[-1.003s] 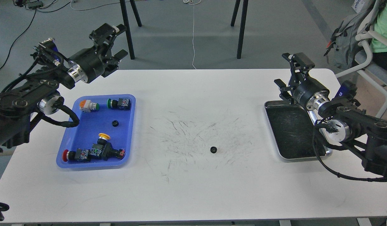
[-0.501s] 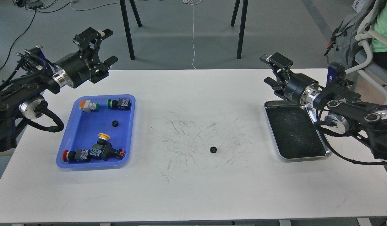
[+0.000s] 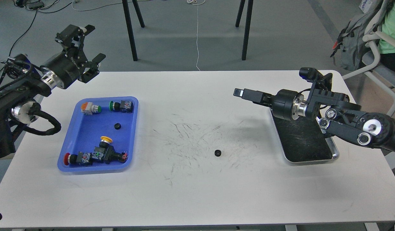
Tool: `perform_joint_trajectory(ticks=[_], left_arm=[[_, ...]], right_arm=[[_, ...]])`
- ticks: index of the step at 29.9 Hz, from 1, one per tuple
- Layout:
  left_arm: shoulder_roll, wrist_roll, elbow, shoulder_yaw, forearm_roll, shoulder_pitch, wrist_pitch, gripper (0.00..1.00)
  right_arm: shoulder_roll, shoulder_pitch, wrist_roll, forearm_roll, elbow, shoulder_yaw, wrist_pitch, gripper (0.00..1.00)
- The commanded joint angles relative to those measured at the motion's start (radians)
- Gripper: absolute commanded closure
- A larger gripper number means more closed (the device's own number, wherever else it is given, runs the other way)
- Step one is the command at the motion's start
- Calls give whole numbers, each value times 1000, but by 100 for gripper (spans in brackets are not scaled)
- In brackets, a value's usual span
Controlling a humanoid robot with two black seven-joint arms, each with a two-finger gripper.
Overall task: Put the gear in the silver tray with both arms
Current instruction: 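Move the right gripper toward the black gear on the table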
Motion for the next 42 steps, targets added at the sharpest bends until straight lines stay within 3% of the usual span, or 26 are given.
perform_joint_trajectory(ticks=[1,7,17,42], left_arm=[[-6,0,18,-4,-18,5,0,0],[-23,0,45,-1,-18,16,0,0],[-47,0,68,-4,-18,13,0,0],[-46,0,67,-13,-32,8,0,0]], right_arm=[[10,29,2,-69,-2,-72,0,1],[64,61,11,-144,-3,-137,-2,1],[133,136,75,-328,-32,-268,-6,2],[318,164,75,-448,-112,-411,-34,5]])
